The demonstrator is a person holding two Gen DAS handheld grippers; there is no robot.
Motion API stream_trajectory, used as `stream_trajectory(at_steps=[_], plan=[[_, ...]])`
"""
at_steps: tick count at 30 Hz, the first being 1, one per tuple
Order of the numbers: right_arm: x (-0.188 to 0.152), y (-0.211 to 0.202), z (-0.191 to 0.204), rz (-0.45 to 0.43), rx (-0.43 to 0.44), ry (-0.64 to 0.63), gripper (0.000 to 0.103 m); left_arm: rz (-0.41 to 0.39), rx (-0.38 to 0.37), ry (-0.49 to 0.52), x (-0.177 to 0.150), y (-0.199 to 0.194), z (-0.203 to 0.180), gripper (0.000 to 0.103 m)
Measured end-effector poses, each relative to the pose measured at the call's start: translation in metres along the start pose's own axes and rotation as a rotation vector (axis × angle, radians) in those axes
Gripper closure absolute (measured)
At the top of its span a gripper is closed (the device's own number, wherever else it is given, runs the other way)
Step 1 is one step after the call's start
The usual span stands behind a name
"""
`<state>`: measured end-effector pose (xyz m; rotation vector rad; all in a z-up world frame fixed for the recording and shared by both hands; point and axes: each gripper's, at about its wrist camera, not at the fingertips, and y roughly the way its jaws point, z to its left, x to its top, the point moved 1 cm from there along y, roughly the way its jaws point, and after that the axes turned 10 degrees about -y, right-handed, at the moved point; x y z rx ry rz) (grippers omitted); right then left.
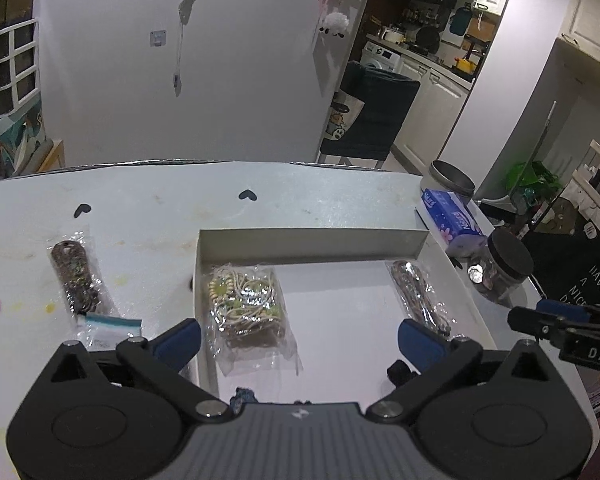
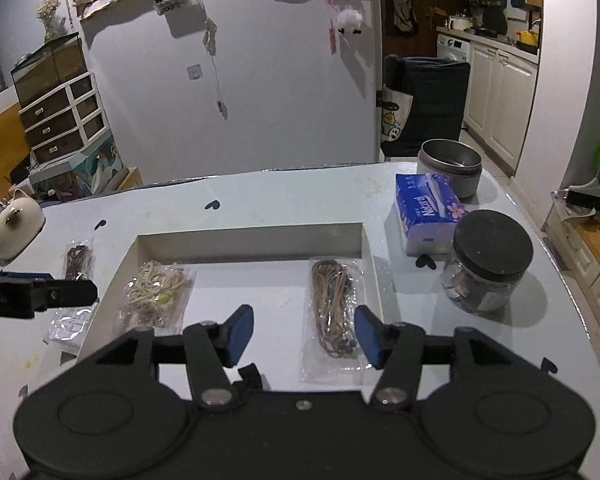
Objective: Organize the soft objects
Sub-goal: 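Lower both cord bags into the tray and open both tools, then withdraw both tools from the tray toward the foil bag and packet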
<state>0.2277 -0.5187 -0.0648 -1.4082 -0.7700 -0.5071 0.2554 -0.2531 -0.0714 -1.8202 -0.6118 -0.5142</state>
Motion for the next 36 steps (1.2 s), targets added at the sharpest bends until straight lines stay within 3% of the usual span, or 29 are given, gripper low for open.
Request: stream_trajectory(at_steps=[5,10,12,14,18,36], plan=[[-0.005,-0.019,0.006,-0.028,-0.01,0.017,0.025,-0.013,0.018,0.009,-0.012,-0.013,0.0,0.0],[-0.014,-0.034,0.017,-0.042,-0.027,-0.003,0.018,-0.022,0.029,0.02,-0.026,-0.024,0.001,0.0],[-0.017,-0.039,0.018,-0.045,-0.032,0.004,0.005,-0.025,0.025,0.017,-0.03,-0.029,0.002,0.0],[-0.02,-0.044,0.02,-0.05,-0.039,0.008,0.0,-0.031,0.022,0.015,-0.034,-0.033,0.003,0.0],[-0.026,-0.049,0.025,-0.054,-0.099,-0.013,0.0,-0.041,0.017,0.017,-0.039,-0.04,0.005,0.0],[-0.03,-0.056,0.074,-0.049,-0.135,0.028,0.0,-0.02,0.01,0.01,-0.033,-0.064,0.068,0.0]])
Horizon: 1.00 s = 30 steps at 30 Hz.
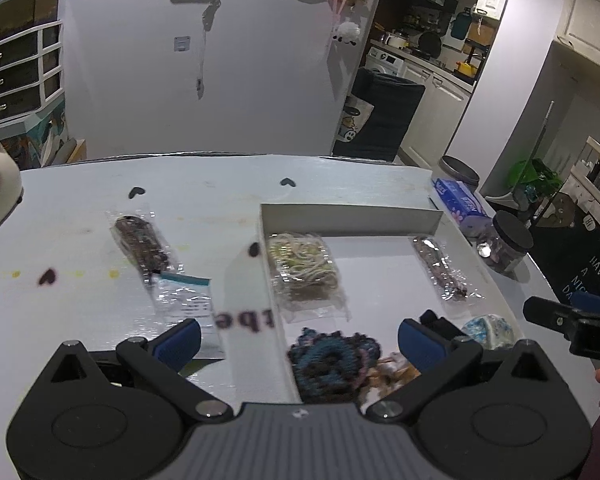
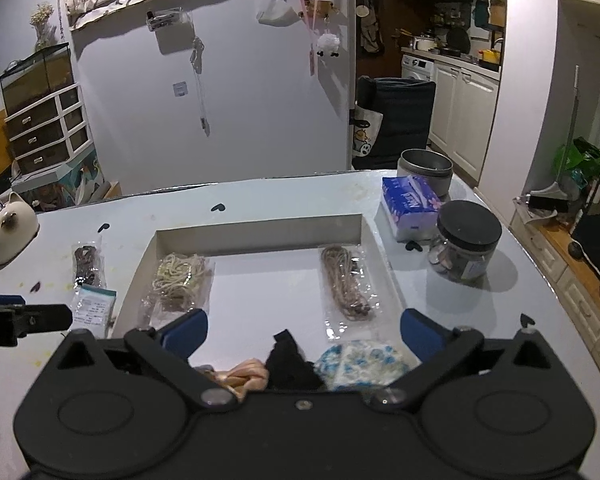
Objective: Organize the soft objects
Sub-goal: 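Withdraw both tools from the tray toward the foil bag and packet, then grasp the foil bag with the left tool while the right tool grasps the white packet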
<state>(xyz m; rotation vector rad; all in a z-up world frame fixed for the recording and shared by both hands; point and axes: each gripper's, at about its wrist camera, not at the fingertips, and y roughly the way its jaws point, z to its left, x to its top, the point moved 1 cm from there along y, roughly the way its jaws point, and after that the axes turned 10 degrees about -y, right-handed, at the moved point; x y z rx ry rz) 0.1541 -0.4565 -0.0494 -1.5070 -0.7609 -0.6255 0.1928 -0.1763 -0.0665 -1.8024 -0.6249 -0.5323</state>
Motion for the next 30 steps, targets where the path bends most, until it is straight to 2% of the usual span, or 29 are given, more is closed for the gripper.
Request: stream_trajectory(at_steps=[19,27,30], plan=[[0.017,0.013,0.104,0.014,-0.005,-0.013,0.0,-0.035,0.035,-0.037,0.03,-0.022,0.111,0.0],[0.026,0.021,0.144,0.006,0.007,-0.016,0.0,-0.025,-0.001,-0.05,0.048,-0.012,0.151,0.0],[0.029,0.023,0.157,0.011,0.004,-0.012,0.0,0.003,-0.01,-0.069,0.059,0.001,0.163,0.0]])
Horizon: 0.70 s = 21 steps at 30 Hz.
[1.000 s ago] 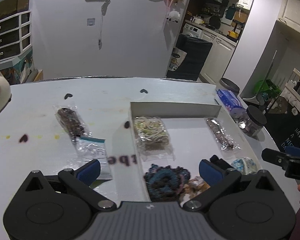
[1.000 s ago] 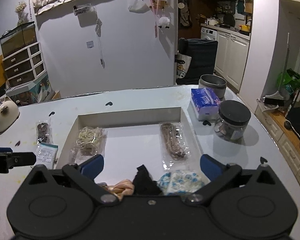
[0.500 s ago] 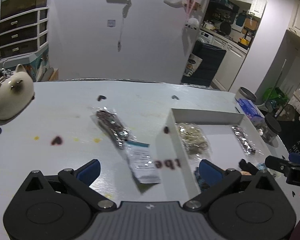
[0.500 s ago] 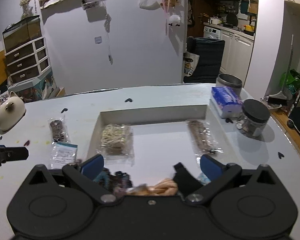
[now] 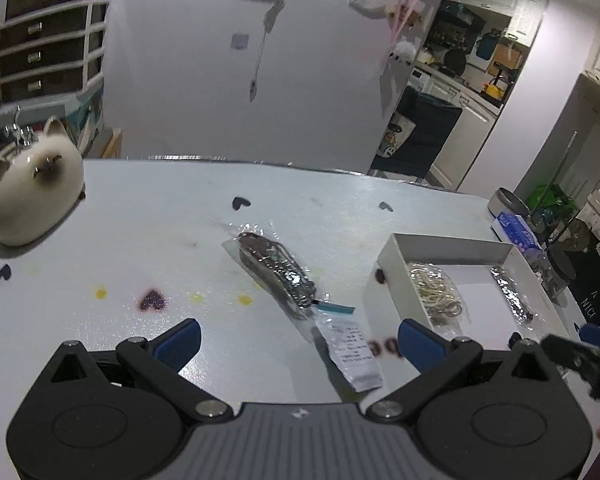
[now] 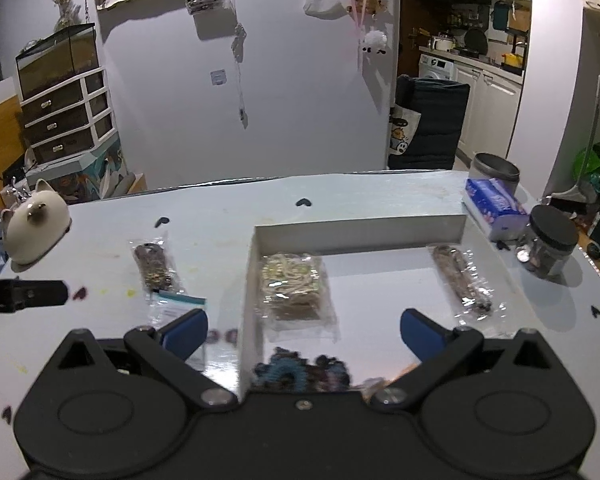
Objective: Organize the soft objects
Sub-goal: 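Grasp the foil bag with the left tool while the right tool grasps the white packet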
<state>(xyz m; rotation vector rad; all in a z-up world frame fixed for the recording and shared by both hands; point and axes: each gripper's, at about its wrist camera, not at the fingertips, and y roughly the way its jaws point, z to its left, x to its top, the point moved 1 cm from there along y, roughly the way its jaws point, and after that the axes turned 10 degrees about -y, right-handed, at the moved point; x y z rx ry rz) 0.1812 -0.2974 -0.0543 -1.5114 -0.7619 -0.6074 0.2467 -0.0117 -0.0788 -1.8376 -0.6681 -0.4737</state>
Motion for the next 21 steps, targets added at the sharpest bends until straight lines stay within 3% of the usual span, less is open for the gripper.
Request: stream_trajectory(at_steps=[6,8,10,12,14,18,21], plan=[[0.008,0.001,0.025,0.0,0.052,-0.001,0.001,0.036,-0.037,-0.063,0.025,0.038,0.016,0.0],[0.013,0.002,0.034,-0.007,0.078,-0.007,0.01,0.038,-0.031,-0.05,0.032,0.052,0.017,0.001],[0.015,0.005,0.039,-0.008,0.091,-0.011,0.023,0.045,-0.037,-0.047,0.042,0.067,0.017,0.01],[0.018,0.011,0.045,0.001,0.112,-0.013,0.04,0.07,-0.06,-0.06,0.05,0.081,0.018,0.027],[0.02,0.018,0.05,0.017,0.121,-0.021,0.05,0.093,-0.079,-0.088,0.057,0.096,0.018,0.031],[0.02,0.03,0.057,0.049,0.129,-0.028,0.052,0.148,-0.106,-0.174,0.062,0.127,0.017,0.033],[0.019,0.035,0.06,0.062,0.14,-0.023,0.055,0.191,-0.102,-0.231,0.058,0.145,0.019,0.045]])
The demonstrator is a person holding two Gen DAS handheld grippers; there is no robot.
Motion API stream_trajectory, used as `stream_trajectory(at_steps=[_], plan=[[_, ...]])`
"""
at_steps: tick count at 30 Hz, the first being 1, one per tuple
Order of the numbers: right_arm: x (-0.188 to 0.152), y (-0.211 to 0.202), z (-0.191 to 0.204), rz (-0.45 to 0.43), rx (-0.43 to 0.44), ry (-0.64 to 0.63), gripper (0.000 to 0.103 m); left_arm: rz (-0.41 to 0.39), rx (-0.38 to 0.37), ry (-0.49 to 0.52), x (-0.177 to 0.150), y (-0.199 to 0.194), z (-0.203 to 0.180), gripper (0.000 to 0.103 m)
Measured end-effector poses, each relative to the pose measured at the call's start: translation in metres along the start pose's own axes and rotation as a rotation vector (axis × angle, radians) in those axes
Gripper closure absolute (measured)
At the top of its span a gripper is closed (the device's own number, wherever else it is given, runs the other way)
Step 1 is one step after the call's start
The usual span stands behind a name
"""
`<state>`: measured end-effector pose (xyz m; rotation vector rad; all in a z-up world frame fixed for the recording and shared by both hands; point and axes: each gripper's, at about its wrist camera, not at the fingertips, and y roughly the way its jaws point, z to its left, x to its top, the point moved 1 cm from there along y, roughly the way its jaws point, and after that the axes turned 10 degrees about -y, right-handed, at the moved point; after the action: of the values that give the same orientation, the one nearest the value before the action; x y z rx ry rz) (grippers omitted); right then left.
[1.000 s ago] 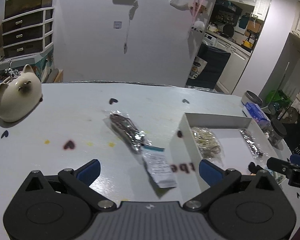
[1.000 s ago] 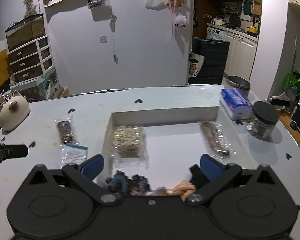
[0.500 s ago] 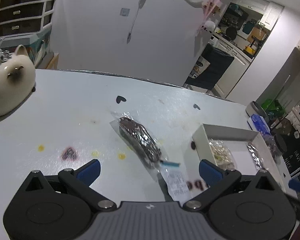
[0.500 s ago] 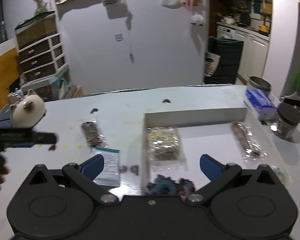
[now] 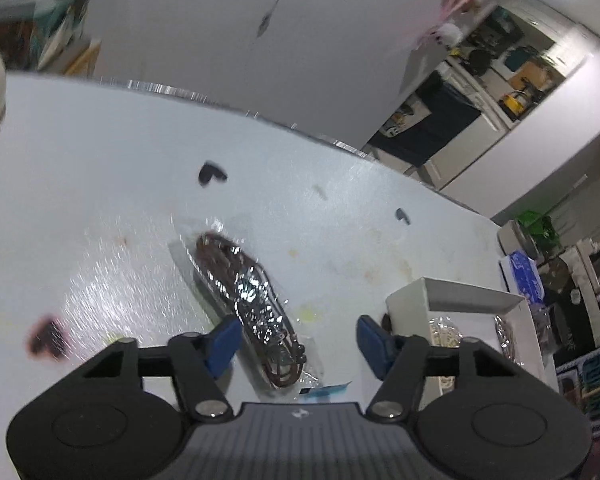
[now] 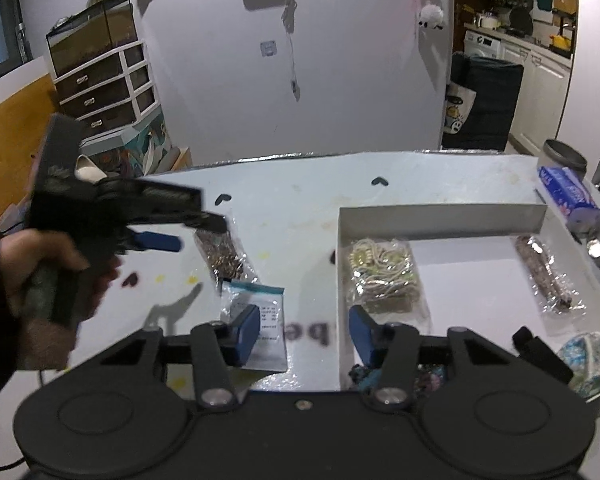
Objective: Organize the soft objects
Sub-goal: 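Grasp the foil bag with the left tool while the right tool grasps the white packet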
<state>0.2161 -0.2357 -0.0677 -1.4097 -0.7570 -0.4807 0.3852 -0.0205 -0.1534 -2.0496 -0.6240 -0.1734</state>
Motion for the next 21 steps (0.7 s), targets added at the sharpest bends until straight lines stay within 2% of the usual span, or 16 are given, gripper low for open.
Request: stream_trajectory(at_steps=[2,4,6,7,10,15,19,21], plan=[[-0.001,0.005,0.001,0.014,0.009,0.004,0.061,0.021,0.005,-0.029,-0.001,0.007,0.004,0.052],[0.0,0.009,0.002,0.025,0.013,0.007,0.065,0.019,0.0,-0.045,-0.003,0.01,0.011,0.063],[0.001,0.012,0.003,0.026,0.029,0.008,0.068,0.029,-0.013,-0.06,-0.004,0.01,0.019,0.091],[0.002,0.014,0.004,0.025,0.043,0.008,0.069,0.041,-0.019,-0.075,-0.004,0.011,0.025,0.095],[0.004,0.022,0.008,0.036,0.067,-0.002,0.074,0.053,-0.05,-0.085,-0.005,0.006,0.038,0.101],[0.007,0.045,0.016,0.078,0.118,-0.017,0.083,0.07,-0.073,-0.051,-0.007,-0.013,0.058,0.102],[0.009,0.068,0.023,0.115,0.142,-0.04,0.084,0.09,-0.047,0.03,-0.01,-0.036,0.074,0.102],[0.01,0.079,0.027,0.133,0.151,-0.057,0.084,0.102,0.008,0.114,-0.013,-0.049,0.081,0.101]])
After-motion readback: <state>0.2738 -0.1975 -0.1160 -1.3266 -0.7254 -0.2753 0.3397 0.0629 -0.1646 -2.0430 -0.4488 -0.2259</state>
